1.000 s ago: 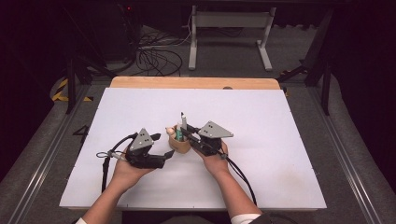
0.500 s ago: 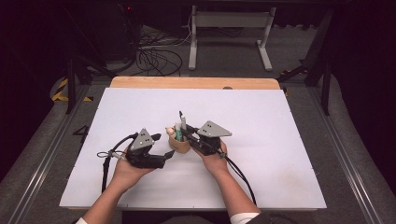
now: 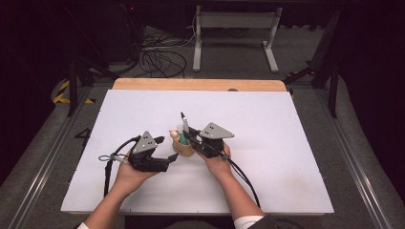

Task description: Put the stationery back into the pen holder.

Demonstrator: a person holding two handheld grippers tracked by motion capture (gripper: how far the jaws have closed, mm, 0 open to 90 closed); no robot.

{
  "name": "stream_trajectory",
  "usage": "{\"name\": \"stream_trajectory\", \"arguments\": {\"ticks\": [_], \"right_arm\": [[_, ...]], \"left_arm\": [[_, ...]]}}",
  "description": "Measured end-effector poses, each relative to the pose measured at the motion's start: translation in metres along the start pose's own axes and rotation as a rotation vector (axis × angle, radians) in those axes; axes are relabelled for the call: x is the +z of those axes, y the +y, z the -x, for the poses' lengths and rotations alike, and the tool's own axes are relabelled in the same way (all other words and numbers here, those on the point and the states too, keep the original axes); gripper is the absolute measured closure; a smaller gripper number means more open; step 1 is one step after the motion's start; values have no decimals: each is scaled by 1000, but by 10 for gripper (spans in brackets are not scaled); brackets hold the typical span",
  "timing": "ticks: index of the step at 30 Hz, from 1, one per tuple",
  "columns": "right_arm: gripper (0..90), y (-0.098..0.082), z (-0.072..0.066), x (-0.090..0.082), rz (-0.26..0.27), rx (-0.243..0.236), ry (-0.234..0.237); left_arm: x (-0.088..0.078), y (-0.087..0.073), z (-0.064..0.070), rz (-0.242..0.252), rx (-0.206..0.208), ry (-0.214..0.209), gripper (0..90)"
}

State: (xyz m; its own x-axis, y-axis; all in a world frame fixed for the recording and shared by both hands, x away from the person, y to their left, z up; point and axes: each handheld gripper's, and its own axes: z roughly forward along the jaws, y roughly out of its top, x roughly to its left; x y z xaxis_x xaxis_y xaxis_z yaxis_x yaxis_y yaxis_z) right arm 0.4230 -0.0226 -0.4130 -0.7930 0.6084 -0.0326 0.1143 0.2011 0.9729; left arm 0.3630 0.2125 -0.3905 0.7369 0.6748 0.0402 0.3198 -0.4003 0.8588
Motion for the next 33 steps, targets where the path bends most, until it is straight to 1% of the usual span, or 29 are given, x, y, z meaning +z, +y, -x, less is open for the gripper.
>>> {"name": "stream_trajectory", "arguments": {"ticks": [7, 13, 25, 33], "right_arm": [[780, 0, 0, 1, 0, 1, 2], [776, -1, 0, 1, -13, 2, 8], [760, -2, -2, 3, -23, 3, 16], [755, -3, -2, 4, -22, 6, 21]], "left_arm": [[0, 0, 0, -2, 2, -1, 211], [0, 0, 0, -1, 0, -2, 211], [0, 0, 0, 2, 0, -3, 213], [0, 0, 0, 0, 1, -2, 212]]}}
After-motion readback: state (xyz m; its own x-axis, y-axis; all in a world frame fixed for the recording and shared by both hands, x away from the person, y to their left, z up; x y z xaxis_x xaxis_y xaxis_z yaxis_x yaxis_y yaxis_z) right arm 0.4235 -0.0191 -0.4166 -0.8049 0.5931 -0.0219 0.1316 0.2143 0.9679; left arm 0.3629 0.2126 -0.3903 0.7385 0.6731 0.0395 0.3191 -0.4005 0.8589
